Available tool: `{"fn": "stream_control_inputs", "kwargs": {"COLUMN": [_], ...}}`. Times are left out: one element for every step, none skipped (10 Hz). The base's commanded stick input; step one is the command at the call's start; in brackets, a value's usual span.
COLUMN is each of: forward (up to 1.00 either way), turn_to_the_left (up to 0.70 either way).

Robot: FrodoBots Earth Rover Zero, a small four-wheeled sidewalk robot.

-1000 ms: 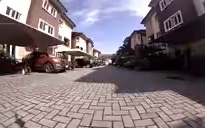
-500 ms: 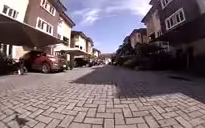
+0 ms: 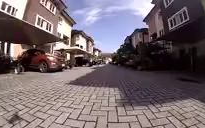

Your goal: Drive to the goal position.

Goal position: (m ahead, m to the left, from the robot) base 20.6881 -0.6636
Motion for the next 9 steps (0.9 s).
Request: {"fn": "stream_control_inputs", "kwargs": {"forward": [0.69,0.69,0.69,0.69,0.69,0.69,0.69,0.69,0.69], "turn_to_the_left": [0.03,0.03,0.03,0.03,0.03,0.03,0.03,0.03,0.03]}}
